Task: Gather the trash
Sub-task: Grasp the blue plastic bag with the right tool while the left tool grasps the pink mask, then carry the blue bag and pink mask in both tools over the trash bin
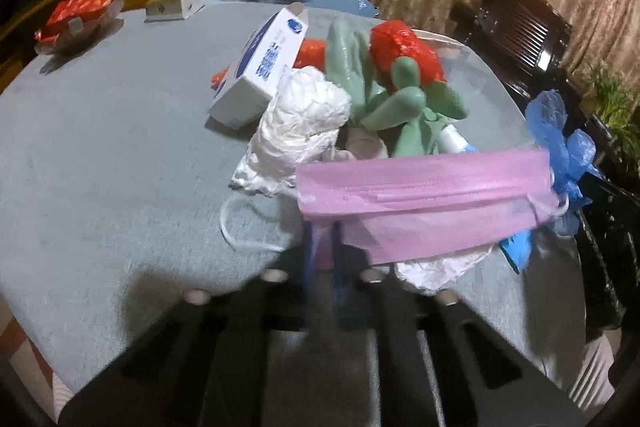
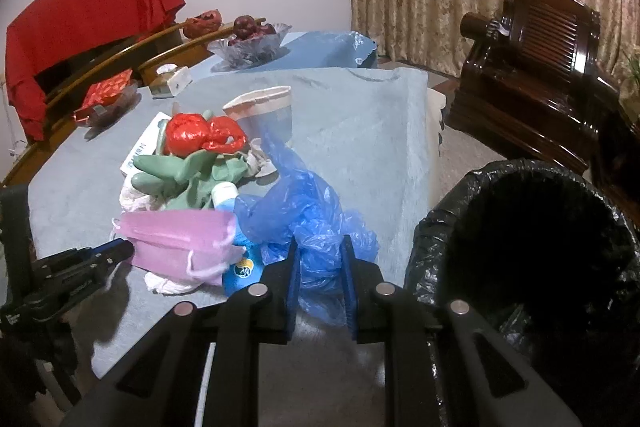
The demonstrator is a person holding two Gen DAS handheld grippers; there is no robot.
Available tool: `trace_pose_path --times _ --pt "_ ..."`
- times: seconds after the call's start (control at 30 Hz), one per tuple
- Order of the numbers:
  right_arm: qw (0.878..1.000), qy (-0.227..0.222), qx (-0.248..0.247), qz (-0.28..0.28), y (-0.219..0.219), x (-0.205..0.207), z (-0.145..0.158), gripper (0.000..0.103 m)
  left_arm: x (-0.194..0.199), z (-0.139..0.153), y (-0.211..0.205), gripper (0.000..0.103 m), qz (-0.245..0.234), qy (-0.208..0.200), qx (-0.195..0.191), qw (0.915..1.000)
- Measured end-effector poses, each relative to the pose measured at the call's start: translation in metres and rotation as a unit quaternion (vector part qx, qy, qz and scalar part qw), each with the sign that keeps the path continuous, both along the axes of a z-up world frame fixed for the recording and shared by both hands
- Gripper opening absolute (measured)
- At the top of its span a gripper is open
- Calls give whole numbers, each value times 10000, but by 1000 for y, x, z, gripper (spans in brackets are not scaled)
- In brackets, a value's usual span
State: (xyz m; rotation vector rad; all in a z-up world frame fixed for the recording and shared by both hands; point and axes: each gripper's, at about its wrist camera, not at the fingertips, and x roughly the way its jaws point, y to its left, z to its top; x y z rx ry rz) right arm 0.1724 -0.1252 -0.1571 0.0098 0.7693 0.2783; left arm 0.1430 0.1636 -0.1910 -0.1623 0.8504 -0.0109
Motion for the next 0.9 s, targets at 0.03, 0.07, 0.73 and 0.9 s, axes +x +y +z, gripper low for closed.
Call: trace_pose_path --times 0.03,0.07,0.73,0.9 --pt "10000 2 -1 -1 0 0 0 19 -1 2 0 0 12 -43 38 10000" --pt "10000 2 1 -1 0 -1 1 19 -3 5 -2 0 26 -99 57 9999" --pt "9954 -717 222 -601 -67 -46 70 19 -36 127 -76 0 -799 -1299 -355 9877" --pt "9927 -807 177 -877 -95 -57 79 19 -38 146 -115 0 -1269 -1498 -537 9791"
